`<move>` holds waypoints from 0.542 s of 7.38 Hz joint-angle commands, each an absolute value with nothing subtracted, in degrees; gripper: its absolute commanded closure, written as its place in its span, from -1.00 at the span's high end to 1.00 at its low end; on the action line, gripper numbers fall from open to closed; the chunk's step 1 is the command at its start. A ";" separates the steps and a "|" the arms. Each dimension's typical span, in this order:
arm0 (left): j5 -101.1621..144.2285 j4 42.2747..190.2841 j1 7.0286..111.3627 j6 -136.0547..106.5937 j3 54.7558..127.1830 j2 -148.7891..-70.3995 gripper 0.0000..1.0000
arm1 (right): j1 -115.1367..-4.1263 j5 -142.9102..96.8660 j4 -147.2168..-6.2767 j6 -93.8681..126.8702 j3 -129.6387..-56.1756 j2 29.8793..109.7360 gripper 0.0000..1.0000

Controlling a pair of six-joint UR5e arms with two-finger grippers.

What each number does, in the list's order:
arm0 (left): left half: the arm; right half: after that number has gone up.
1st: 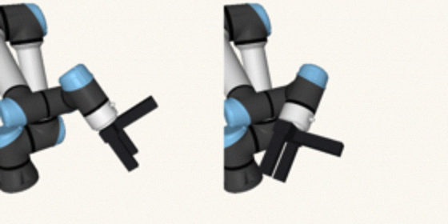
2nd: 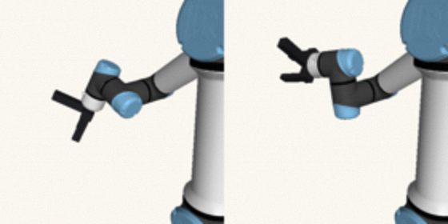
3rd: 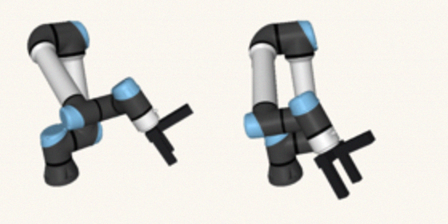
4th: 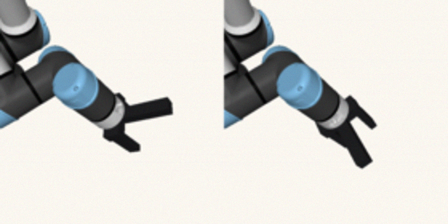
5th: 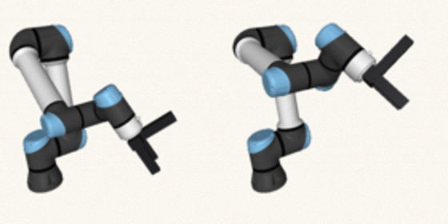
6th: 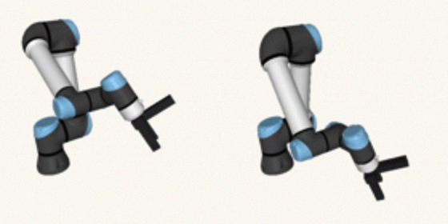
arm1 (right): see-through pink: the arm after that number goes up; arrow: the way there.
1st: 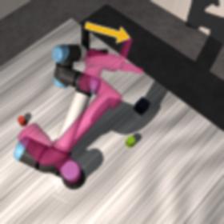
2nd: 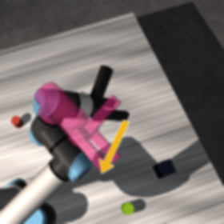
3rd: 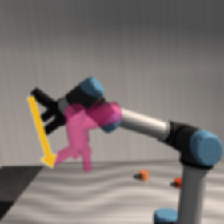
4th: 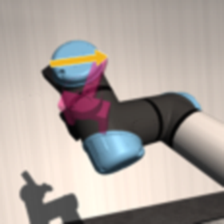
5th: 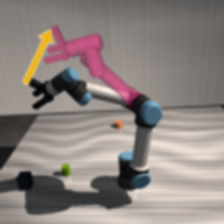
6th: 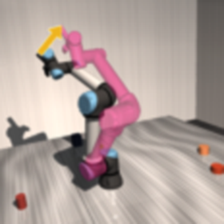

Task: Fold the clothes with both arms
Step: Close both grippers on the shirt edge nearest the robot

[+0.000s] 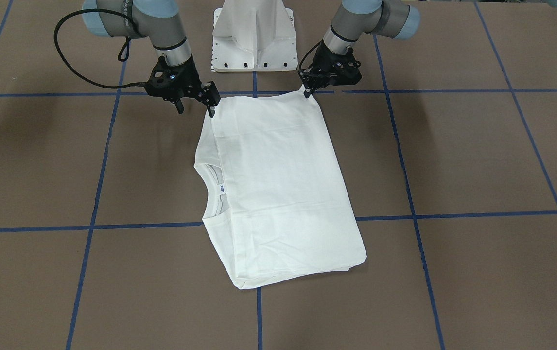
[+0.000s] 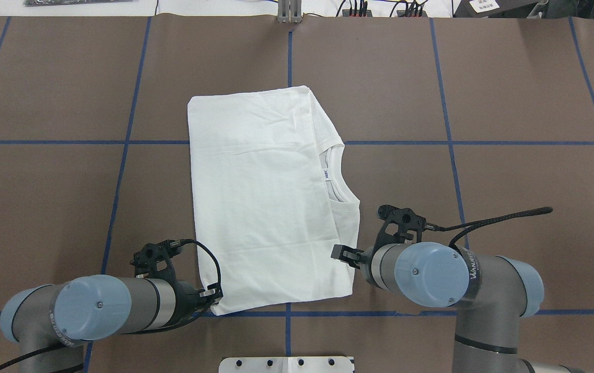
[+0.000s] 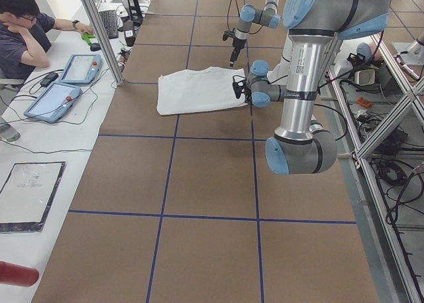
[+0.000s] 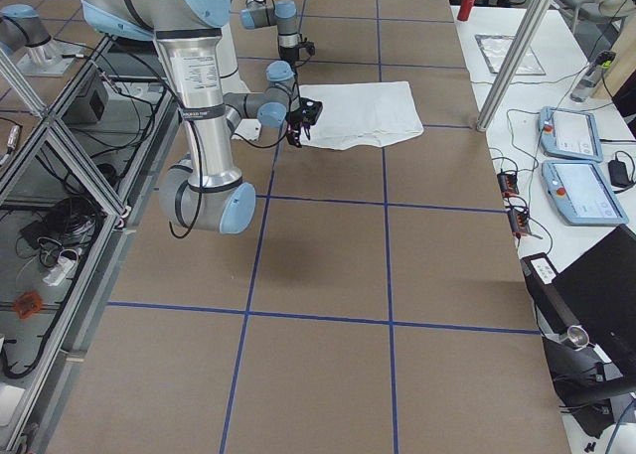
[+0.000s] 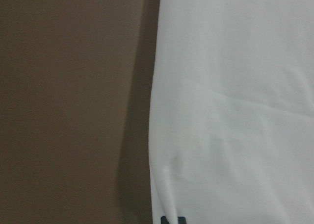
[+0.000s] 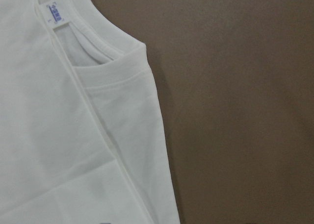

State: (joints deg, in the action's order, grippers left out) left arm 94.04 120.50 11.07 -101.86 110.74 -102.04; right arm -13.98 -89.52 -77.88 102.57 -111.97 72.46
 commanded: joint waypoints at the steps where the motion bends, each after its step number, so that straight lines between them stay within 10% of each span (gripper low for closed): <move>1: 94.04 120.50 11.07 -101.87 110.92 -102.13 -1.00 | -10.91 -88.17 -82.16 113.95 -111.62 70.32 0.77; 4: 94.04 120.50 11.08 -101.87 110.92 -102.04 -1.00 | -9.40 -85.52 -83.76 115.75 -111.45 69.43 0.70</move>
State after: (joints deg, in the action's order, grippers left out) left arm 94.04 120.50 11.10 -101.87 110.91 -102.05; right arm -9.79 -86.46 -83.17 115.13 -111.58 69.74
